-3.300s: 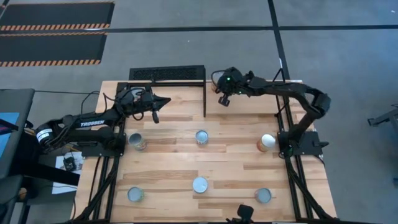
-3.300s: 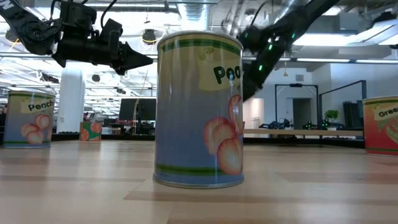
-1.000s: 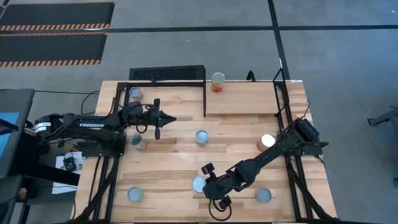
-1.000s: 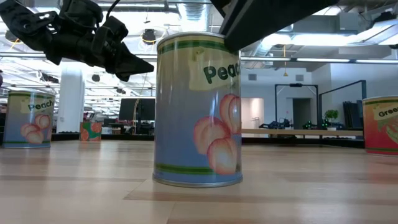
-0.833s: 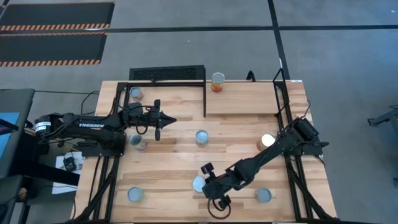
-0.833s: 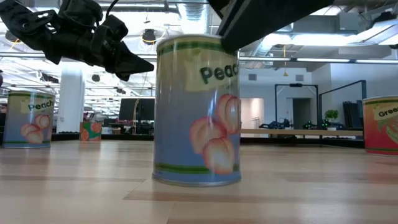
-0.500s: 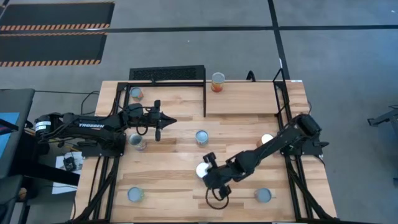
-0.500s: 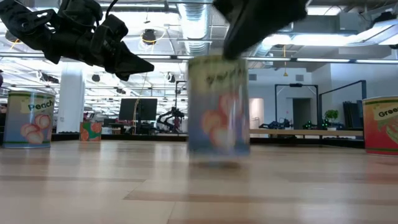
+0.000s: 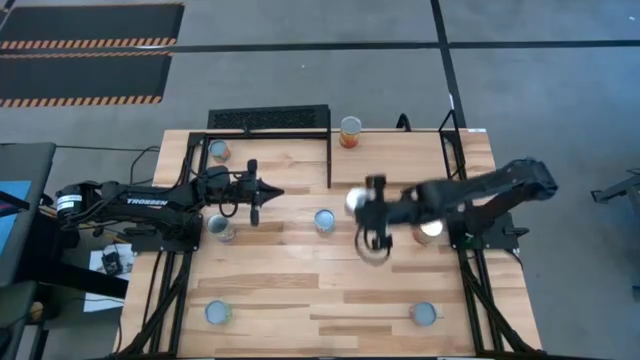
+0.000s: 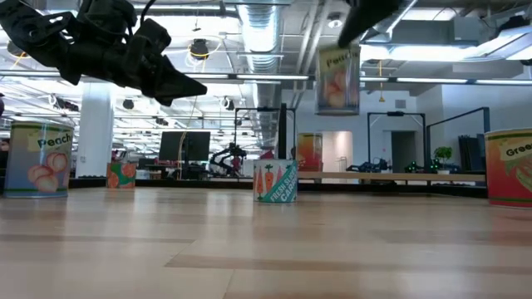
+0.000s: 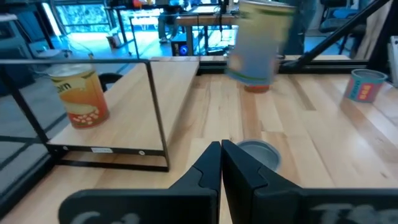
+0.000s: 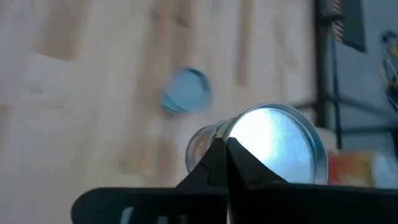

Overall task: Pick and place cans onto a shelf
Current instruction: Put the right blue can on the shelf

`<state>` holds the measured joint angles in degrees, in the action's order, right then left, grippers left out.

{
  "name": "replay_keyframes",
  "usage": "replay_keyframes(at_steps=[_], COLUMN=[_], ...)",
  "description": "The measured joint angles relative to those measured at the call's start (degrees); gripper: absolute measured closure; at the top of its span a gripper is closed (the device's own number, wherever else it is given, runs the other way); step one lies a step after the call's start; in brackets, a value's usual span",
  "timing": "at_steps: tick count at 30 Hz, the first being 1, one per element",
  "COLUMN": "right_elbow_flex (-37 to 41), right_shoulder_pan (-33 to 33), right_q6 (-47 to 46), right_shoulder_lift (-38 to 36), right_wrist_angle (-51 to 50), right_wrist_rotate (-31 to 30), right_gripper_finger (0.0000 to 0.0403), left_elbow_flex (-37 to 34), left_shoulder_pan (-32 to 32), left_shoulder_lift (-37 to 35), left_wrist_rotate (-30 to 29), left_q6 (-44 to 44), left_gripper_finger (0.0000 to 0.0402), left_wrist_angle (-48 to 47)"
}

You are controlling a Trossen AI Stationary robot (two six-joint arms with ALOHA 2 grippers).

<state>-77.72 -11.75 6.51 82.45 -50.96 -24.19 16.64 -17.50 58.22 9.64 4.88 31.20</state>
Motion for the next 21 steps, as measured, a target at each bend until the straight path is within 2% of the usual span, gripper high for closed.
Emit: replay_keyframes(at_steps=[4, 10, 15, 21], right_elbow_flex=[4.8, 11.7, 12.9, 12.9], right_shoulder_pan=[11.5, 31.5, 44.9, 53.7], right_q6=[7.5, 19.9, 27.4, 34.5], right_shoulder_lift=[-5.1, -7.5, -4.7, 1.2], right_wrist_angle=[2.0, 8.9, 13.5, 18.6], right_wrist_rotate=[4.4, 14.5, 23.3, 28.8], right_gripper_finger=[0.0399, 0.0399, 0.0399, 0.0399], left_elbow_flex=[0.0, 0.0, 0.0, 0.0], left_shoulder_pan=[-0.5, -1.6, -2.3, -2.3], left_shoulder_lift=[0.0, 0.0, 0.0, 0.0], left_wrist_rotate=[-0.9, -0.7, -0.7, -0.8], left_q6=[0.4, 0.2, 0.2, 0.2], left_gripper_finger=[0.0400, 0.0400, 0.0400, 0.0400], left_wrist_angle=[0.9, 1.8, 1.8, 1.8])
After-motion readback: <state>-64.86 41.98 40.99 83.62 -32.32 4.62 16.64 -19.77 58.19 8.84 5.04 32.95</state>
